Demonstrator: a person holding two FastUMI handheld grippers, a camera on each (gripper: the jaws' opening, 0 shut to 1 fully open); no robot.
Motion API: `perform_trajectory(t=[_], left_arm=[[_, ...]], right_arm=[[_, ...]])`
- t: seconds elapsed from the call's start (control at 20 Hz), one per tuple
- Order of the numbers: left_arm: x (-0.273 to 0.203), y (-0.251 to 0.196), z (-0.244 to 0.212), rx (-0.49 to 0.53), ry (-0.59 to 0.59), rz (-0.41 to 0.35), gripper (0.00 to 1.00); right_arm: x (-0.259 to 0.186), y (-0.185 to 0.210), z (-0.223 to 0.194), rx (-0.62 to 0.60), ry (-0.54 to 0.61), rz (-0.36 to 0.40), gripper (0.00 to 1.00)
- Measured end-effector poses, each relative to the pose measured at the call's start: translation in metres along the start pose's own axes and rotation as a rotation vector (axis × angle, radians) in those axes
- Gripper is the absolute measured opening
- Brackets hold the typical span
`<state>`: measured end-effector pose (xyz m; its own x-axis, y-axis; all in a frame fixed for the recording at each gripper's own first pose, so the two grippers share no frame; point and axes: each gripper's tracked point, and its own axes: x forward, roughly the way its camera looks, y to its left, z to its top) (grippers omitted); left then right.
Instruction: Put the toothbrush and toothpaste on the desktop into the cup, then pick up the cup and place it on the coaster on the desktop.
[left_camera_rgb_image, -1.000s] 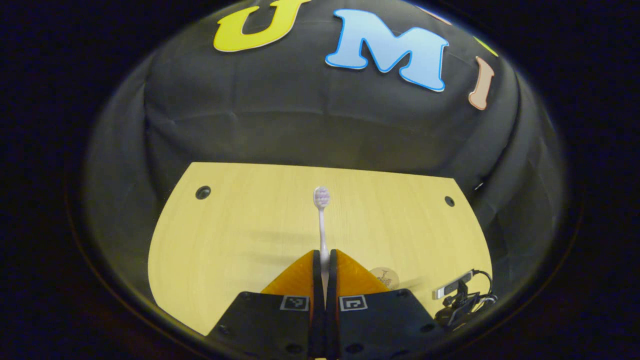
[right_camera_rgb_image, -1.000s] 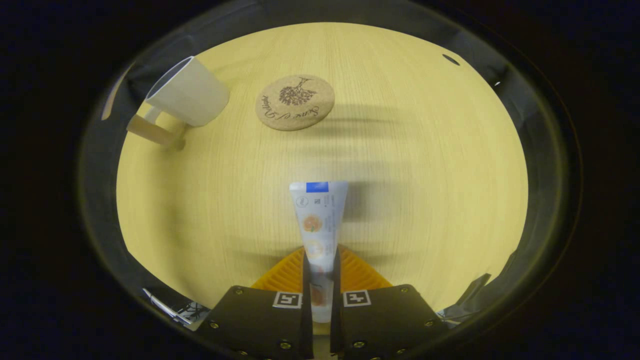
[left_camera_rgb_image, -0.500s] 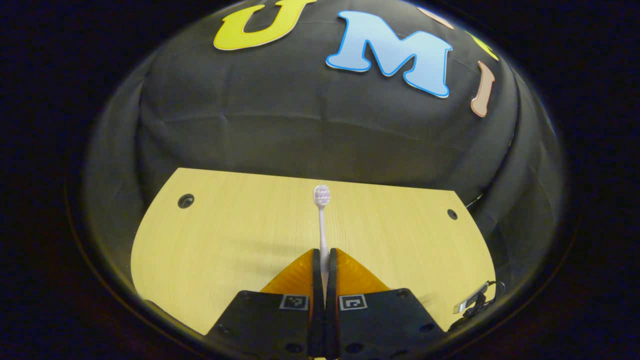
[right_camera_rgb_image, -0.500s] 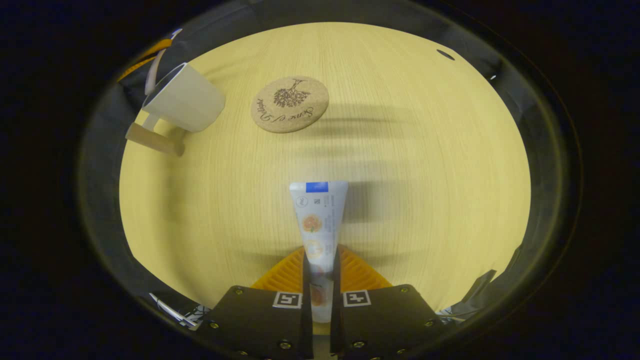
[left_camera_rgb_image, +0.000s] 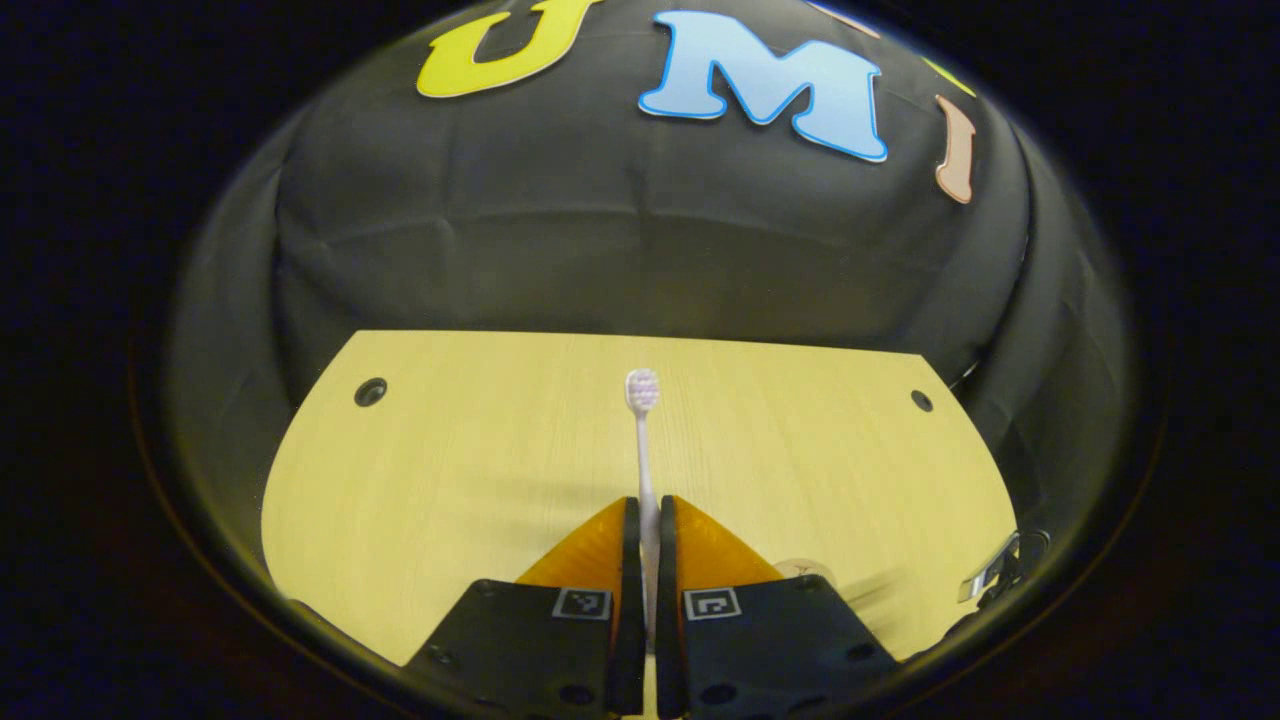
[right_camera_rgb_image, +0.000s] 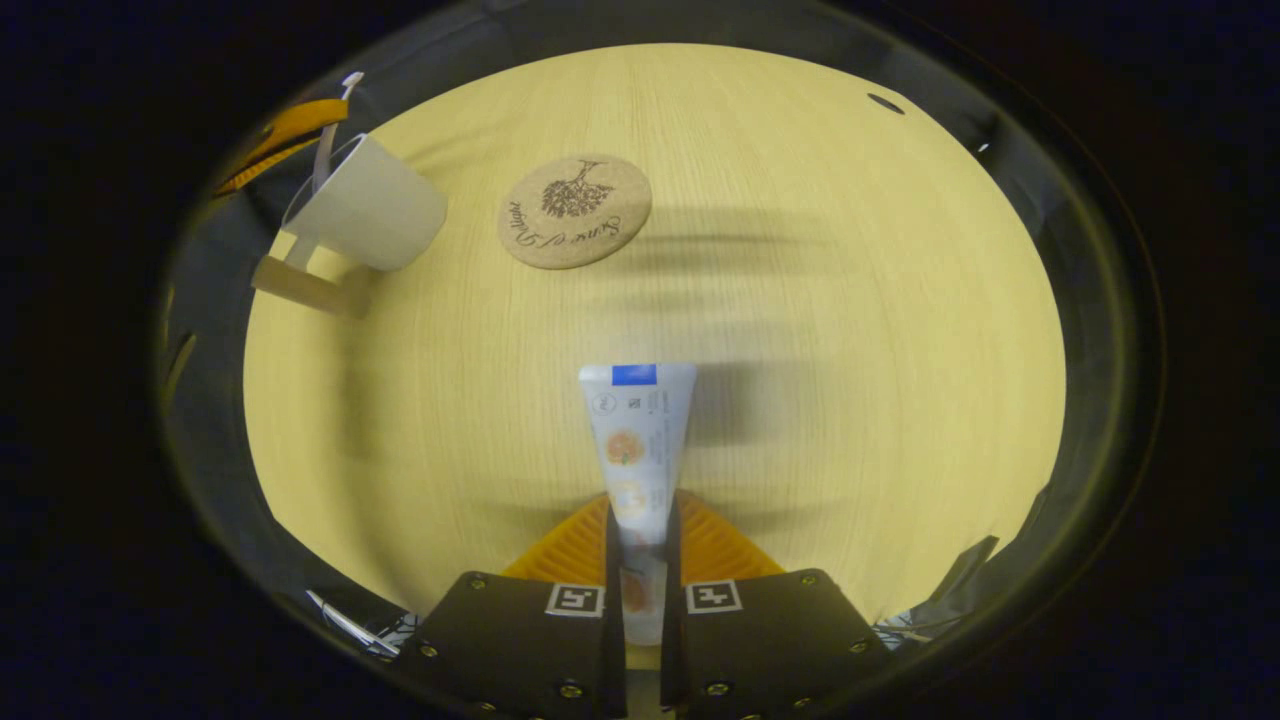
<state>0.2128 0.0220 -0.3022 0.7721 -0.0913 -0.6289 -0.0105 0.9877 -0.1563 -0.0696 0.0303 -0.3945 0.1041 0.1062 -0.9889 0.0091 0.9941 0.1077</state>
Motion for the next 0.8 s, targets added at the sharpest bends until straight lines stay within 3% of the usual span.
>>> perform_trajectory(t=[0.1, 0.2, 0.25, 0.35, 0.45, 0.5, 0.8], left_arm=[[-0.001, 0.002, -0.002, 0.001, 0.005, 0.007, 0.2], [-0.006, 0.003, -0.004, 0.0, 0.007, 0.01, 0.16], [-0.006, 0.005, -0.004, 0.003, 0.005, 0.013, 0.21], [-0.012, 0.005, -0.006, 0.004, 0.004, 0.009, 0.16], [-0.02, -0.001, -0.006, -0.004, 0.001, -0.02, 0.2], [-0.022, -0.001, -0.006, -0.003, -0.001, -0.014, 0.34], [-0.047, -0.006, -0.016, -0.044, -0.003, -0.042, 0.39]], right_arm=[[0.0, 0.0, 0.001, 0.001, -0.003, 0.002, 0.16], [-0.001, -0.001, 0.002, 0.004, -0.007, -0.001, 0.15], [-0.002, -0.002, 0.002, 0.008, -0.009, -0.004, 0.16], [-0.006, -0.003, 0.006, 0.019, -0.021, 0.001, 0.15], [-0.013, -0.003, 0.011, 0.028, -0.039, 0.007, 0.15], [-0.017, -0.003, 0.013, 0.029, -0.05, 0.009, 0.15], [-0.053, 0.008, 0.044, 0.044, -0.145, 0.049, 0.15]])
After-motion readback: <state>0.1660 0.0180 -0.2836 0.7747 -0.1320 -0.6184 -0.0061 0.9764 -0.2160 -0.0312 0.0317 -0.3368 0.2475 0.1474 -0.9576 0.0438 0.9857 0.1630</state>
